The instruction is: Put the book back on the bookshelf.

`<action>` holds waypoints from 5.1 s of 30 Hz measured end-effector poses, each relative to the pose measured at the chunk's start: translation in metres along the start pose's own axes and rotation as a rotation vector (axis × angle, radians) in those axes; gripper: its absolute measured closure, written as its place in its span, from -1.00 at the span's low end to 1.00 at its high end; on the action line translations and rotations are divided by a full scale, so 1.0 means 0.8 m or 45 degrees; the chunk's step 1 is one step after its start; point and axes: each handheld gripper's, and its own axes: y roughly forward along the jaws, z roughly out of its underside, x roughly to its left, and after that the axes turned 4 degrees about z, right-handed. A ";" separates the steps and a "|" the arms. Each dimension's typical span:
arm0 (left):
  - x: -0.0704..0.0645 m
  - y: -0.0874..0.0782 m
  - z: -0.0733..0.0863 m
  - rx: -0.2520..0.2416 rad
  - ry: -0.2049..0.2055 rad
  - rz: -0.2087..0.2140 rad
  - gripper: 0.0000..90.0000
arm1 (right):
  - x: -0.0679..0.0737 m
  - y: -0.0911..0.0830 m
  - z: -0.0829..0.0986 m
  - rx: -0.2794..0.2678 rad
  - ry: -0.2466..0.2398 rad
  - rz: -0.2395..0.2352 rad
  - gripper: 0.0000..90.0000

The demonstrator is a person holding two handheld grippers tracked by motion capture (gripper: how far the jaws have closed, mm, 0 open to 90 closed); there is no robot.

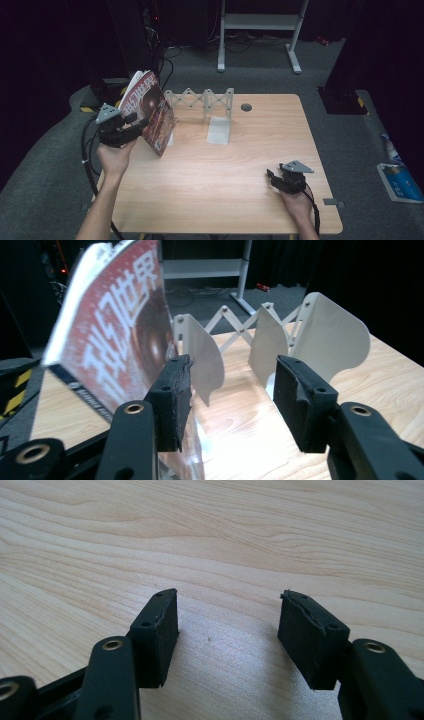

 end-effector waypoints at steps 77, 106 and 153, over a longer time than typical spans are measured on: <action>-0.064 0.050 0.047 0.118 0.027 0.250 0.11 | 0.000 0.000 0.000 -0.002 -0.005 -0.003 -0.09; -0.075 0.069 0.075 0.175 -0.017 0.275 -0.01 | 0.000 0.000 0.000 -0.001 -0.003 -0.002 -0.09; -0.090 0.118 0.120 0.280 -0.075 0.313 0.01 | 0.000 0.000 0.000 0.000 0.001 -0.002 -0.09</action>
